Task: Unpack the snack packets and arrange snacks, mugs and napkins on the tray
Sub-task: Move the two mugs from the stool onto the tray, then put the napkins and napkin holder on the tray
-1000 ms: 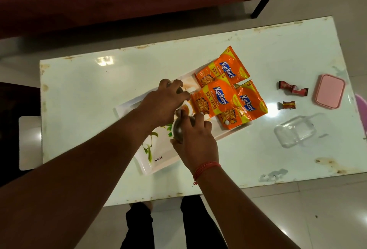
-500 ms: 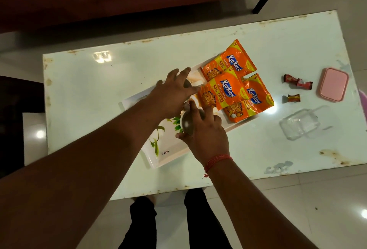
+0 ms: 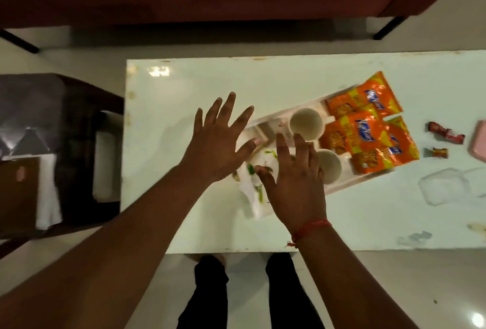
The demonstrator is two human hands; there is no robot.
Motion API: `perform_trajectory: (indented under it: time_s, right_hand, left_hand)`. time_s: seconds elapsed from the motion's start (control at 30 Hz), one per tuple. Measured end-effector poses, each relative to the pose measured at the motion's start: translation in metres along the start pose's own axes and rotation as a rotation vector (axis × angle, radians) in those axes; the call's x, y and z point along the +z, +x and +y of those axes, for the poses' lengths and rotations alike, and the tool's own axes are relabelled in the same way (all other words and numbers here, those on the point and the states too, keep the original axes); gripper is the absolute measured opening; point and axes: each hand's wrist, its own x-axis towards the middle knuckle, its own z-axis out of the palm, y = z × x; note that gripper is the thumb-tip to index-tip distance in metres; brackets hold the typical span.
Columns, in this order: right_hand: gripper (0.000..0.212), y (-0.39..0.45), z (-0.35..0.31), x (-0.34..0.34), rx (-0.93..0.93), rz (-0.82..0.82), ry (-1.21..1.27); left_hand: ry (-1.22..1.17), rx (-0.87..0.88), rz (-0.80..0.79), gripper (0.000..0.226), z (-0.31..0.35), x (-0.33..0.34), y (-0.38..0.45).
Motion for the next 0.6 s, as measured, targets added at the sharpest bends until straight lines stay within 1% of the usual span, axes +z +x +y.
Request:
perform_trajectory:
  time_s: [0.13, 0.2, 0.3, 0.43, 0.5, 0.6]
  right_hand:
    - [0.076, 0.006, -0.095, 0.032, -0.116, -0.077, 0.089]
    - [0.076, 0.005, -0.14, 0.047, -0.183, -0.121, 0.116]
    - [0.077, -0.003, -0.213, 0.07, -0.295, -0.207, 0.123]
    - [0.075, -0.014, -0.29, 0.091, -0.402, -0.281, 0.136]
    - [0.072, -0.019, -0.323, 0.1, -0.435, -0.307, 0.158]
    - [0.077, -0.029, -0.365, 0.114, -0.482, -0.333, 0.174]
  left_hand:
    - [-0.037, -0.13, 0.049, 0.071, -0.08, -0.023, -0.047]
    - [-0.069, -0.201, 0.046, 0.07, -0.119, -0.032, -0.068]
    - [-0.045, -0.321, 0.061, 0.071, -0.185, -0.048, -0.103]
    - [-0.055, -0.427, 0.058, 0.073, -0.258, -0.067, -0.147]
    - [-0.083, -0.49, 0.1, 0.075, -0.286, -0.071, -0.17]
    - [-0.204, -0.627, 0.134, 0.075, -0.323, -0.071, -0.198]
